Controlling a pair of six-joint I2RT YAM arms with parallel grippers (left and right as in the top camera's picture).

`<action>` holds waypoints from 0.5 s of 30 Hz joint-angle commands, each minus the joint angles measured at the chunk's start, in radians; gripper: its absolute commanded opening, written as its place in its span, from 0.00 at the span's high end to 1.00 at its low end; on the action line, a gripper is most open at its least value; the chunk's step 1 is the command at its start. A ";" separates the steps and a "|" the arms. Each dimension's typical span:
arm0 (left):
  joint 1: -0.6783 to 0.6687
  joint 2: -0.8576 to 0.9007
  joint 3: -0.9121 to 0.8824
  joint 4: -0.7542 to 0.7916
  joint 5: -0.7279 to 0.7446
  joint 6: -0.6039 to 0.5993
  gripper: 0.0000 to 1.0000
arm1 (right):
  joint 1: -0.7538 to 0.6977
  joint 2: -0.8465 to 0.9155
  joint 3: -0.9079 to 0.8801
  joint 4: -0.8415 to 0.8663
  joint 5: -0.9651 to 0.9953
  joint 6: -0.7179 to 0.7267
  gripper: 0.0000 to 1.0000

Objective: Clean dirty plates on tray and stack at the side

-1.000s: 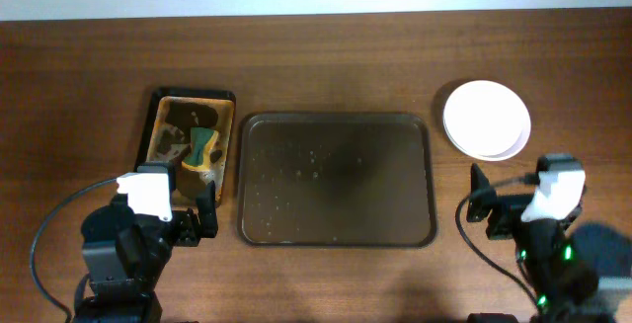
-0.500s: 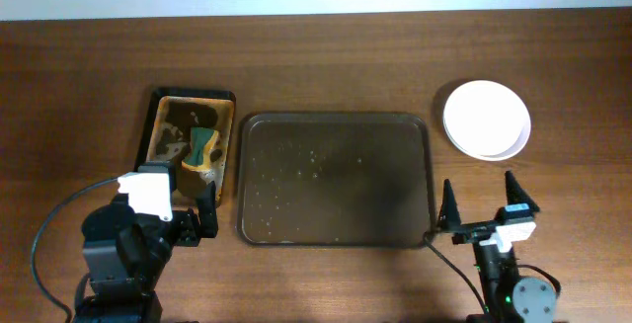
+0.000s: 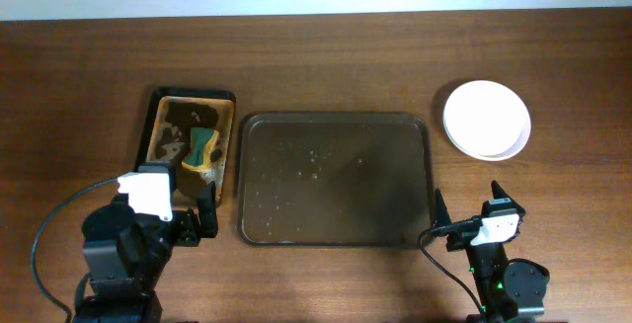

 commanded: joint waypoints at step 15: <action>0.011 -0.021 -0.007 -0.021 0.002 0.016 0.00 | 0.008 -0.004 -0.005 -0.005 -0.006 -0.002 0.02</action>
